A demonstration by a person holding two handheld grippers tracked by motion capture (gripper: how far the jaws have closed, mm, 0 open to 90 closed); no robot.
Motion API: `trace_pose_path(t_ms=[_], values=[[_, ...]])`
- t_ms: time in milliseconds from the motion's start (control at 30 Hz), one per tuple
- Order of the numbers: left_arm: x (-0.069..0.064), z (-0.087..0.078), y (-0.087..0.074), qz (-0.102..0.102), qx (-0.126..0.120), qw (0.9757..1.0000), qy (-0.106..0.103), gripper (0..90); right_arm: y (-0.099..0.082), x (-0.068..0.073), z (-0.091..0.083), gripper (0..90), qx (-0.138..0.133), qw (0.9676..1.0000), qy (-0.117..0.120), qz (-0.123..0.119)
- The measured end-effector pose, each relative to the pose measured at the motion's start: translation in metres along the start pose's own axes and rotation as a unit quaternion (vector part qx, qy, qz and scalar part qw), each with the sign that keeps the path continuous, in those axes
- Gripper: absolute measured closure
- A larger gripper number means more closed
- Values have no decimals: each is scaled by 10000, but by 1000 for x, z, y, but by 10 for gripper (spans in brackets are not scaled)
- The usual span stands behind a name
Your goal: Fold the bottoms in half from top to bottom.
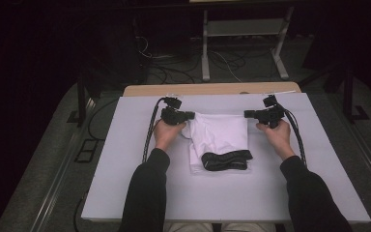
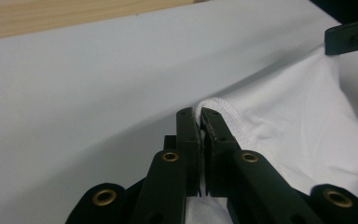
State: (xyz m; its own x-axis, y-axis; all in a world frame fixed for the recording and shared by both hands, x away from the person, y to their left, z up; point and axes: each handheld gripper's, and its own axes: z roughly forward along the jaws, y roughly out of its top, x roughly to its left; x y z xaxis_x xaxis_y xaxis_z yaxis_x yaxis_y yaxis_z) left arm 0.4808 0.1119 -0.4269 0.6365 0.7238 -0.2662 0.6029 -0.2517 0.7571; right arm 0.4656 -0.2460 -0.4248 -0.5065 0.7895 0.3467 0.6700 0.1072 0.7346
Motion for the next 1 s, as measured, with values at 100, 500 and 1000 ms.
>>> trace_pose_path(t_ms=[100, 500, 1000], values=[[1, 4, -3, -50, -131, 9998, 111, 810, -2, -5, 6, 874, -20, 9999, 59, 105], [14, -4, -27, -387, -346, 9968, 609, 237, -13, -9, 1, 375, -12, 9998, 216, -51], [-2, -33, -25, -255, -286, 9992, -130, 0, -21, 3, -32, 0, 23, 9989, 174, -436]])
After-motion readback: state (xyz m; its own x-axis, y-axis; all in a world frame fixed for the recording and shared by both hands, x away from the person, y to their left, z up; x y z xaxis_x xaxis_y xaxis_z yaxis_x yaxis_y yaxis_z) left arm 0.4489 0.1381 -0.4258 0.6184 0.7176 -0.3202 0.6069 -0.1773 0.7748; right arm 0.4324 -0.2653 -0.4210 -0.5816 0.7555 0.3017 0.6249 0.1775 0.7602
